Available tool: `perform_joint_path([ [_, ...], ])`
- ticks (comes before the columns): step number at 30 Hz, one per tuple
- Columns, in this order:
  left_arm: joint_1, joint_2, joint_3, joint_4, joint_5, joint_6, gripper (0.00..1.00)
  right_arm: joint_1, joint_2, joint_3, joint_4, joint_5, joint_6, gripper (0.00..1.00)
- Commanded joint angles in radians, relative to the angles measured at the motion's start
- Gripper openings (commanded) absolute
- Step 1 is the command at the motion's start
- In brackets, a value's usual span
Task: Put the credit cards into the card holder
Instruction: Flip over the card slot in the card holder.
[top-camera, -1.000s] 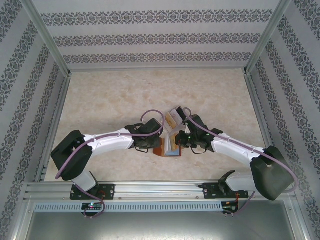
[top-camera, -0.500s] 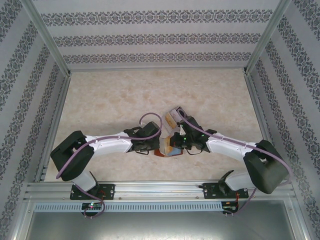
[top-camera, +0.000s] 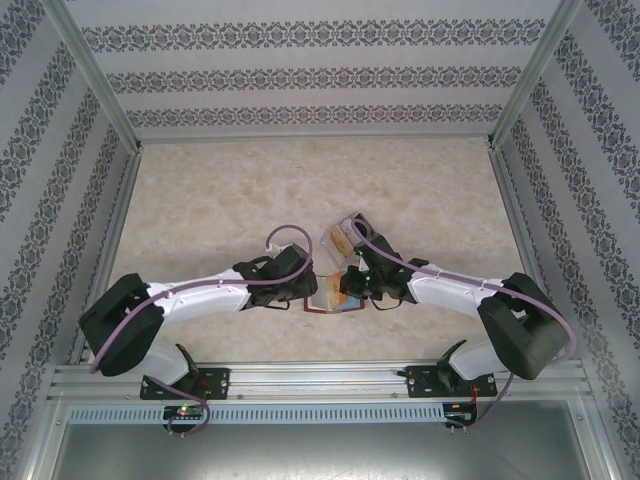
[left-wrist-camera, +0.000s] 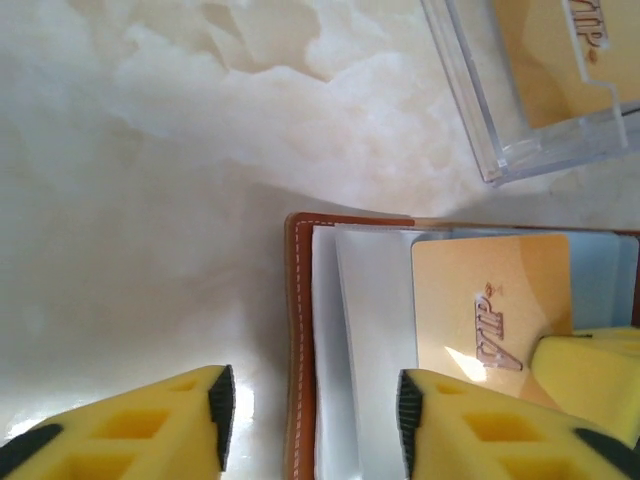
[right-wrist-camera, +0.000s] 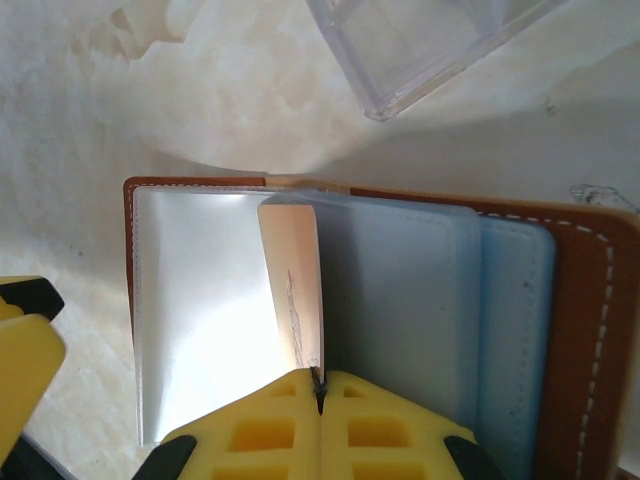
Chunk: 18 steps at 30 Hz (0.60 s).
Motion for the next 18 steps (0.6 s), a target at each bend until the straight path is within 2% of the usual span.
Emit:
perform_joint_path([
  [1, 0.007, -0.011, -0.023, 0.043, -0.011, 0.001, 0.56, 0.006, 0.009, -0.011, -0.03, 0.038, 0.007, 0.0],
  [6, 0.007, 0.081, 0.04, 0.008, 0.037, 0.032, 0.57, 0.005, 0.0, -0.001, -0.028, 0.024, 0.008, 0.0],
  [11, 0.007, 0.156, 0.097, -0.051, 0.048, 0.05, 0.47, 0.001, -0.047, 0.025, -0.05, 0.012, 0.006, 0.0],
  [13, 0.007, 0.161, 0.097, -0.058, 0.042, 0.045, 0.39, -0.007, -0.089, 0.034, -0.085, 0.032, -0.002, 0.0],
  [18, 0.007, 0.157, 0.092, -0.059, 0.043, 0.046, 0.34, -0.038, -0.212, 0.055, -0.262, 0.149, -0.055, 0.0],
])
